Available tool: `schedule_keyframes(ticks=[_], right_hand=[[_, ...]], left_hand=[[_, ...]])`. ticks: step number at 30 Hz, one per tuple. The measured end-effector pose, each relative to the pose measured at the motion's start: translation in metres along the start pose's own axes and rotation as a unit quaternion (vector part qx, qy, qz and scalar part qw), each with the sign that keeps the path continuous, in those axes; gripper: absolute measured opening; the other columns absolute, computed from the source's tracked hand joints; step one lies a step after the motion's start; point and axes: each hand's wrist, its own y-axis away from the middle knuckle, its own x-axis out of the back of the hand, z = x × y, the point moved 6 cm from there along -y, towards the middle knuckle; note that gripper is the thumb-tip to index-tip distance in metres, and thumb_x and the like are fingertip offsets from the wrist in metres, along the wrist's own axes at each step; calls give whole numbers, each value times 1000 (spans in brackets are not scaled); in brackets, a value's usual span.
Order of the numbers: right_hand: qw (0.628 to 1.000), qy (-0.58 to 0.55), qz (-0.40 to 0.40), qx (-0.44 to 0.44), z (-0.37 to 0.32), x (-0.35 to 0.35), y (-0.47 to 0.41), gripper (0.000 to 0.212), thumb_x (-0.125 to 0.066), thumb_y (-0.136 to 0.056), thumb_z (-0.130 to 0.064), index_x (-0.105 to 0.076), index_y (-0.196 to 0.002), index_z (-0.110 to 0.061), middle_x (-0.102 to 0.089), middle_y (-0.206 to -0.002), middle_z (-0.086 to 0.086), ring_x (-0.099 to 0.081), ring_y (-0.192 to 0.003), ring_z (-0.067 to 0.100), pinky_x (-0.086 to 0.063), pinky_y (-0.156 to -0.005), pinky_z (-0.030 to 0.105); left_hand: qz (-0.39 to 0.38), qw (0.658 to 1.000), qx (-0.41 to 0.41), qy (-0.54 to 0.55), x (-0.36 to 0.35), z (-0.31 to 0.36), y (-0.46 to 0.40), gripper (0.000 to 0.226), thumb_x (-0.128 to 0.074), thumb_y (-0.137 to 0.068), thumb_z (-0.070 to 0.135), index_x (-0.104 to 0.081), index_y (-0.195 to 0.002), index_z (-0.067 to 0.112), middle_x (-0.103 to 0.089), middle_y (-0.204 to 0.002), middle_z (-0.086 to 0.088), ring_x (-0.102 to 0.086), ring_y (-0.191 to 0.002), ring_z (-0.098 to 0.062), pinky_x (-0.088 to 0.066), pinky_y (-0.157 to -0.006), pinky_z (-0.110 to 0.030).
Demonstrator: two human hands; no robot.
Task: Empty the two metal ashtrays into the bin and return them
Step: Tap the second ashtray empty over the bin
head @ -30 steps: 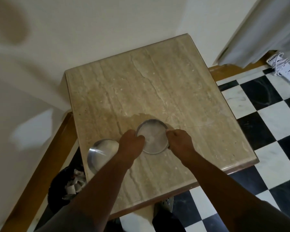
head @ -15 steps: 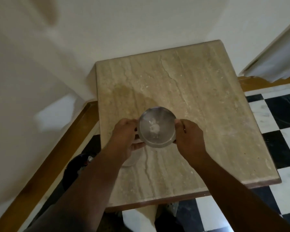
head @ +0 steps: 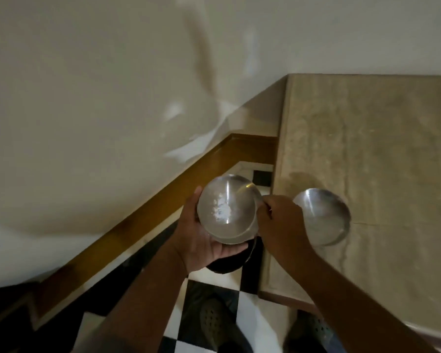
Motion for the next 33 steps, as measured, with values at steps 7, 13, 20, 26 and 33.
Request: schedule_keyframes(ticks=[7, 13, 20, 26, 33], right_hand=[[996, 64, -62, 4, -22, -66, 7, 24, -46, -99, -19, -57, -77, -17, -53, -68, -7, -56, -67, 9, -39, -57, 14], [992, 36, -118, -18, -26, -92, -4, 15, -50, -97, -15, -65, -95, -11, -63, -83, -2, -59, -74, 9, -40, -62, 10], [979, 24, -202, 26, -18, -102, -22, 35, -45, -100, -13, -54, -133, -17, -61, -122, -1, -57, -108, 10, -41, -82, 0], [940, 168, -243, 168, 4, -101, -27, 59, -53, -95, -12, -29, -149, -10, -48, -146, 10, -47, -133, 20, -30, -107, 20], [878, 283, -262, 282, 41, -110, -16, 78, -66, -83, -10, -24, -148, -1, -31, -154, 20, -28, -142, 28, -37, -111, 46]], left_hand=[[-77, 994, -30, 66, 61, 10, 20, 87, -66, -75, 64, -45, -147, 21, -43, -153, -25, -40, -140, -46, -37, -111, -60], [-54, 994, -73, -59, 92, 32, 19, 85, -84, -56, 53, -63, -129, 15, -69, -121, -17, -70, -103, -31, -60, -76, -42], [-52, 894, -10, -445, 94, 51, -8, 75, -76, -59, 49, -60, -125, 18, -69, -117, -8, -65, -108, -25, -51, -96, -41], [101, 620, -136, -766, 87, 58, -33, 135, -82, -52, 67, -11, -155, 17, -29, -154, -6, -32, -138, -26, -36, -113, -42], [105, 476, -267, -831, 99, 48, -47, 134, -76, -48, 75, -24, -151, 7, -41, -148, -12, -41, -130, -29, -38, -108, -38]])
